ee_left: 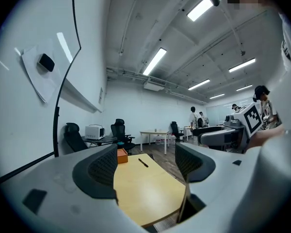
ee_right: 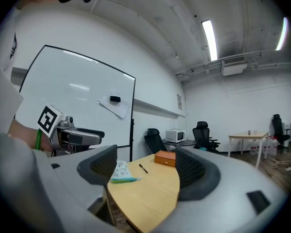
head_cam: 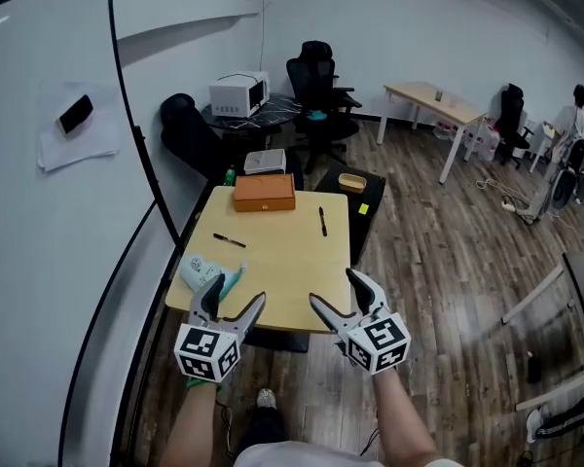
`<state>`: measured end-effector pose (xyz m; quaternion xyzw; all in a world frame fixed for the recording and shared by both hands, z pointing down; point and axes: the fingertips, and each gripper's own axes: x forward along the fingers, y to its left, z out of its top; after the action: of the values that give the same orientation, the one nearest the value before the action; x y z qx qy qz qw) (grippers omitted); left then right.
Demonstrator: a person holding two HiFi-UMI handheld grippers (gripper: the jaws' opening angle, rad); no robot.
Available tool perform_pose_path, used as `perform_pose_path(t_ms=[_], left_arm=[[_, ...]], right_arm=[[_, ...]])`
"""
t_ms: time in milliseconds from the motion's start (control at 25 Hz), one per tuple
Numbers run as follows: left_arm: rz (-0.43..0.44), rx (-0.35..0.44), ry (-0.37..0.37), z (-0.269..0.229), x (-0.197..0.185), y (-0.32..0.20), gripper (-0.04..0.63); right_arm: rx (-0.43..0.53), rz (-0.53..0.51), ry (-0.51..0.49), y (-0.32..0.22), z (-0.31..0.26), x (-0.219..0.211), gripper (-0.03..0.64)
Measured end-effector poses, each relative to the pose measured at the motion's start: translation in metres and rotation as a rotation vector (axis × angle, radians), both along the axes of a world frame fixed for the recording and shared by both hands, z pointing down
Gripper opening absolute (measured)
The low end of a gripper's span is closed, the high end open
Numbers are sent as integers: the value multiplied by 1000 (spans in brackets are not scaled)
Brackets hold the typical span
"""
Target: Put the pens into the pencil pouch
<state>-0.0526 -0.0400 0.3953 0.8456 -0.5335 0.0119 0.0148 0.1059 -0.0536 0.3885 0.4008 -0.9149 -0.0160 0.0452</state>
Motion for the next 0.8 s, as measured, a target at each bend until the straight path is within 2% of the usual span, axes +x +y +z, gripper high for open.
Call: perform_pose_path(t_ms=[400,600,800], left_arm=[[85,-1,-6,-6,-50,-127,345],[111,-1,-16,-6,-64,-163,345],[87,-5,-9,-3,-76,-184,345]], right_arm=[[-27,98,10,-118,-1,-44,355],[-39,121,23,-158,2,-59,355],[-47,103,30,-183,6,-68,355]])
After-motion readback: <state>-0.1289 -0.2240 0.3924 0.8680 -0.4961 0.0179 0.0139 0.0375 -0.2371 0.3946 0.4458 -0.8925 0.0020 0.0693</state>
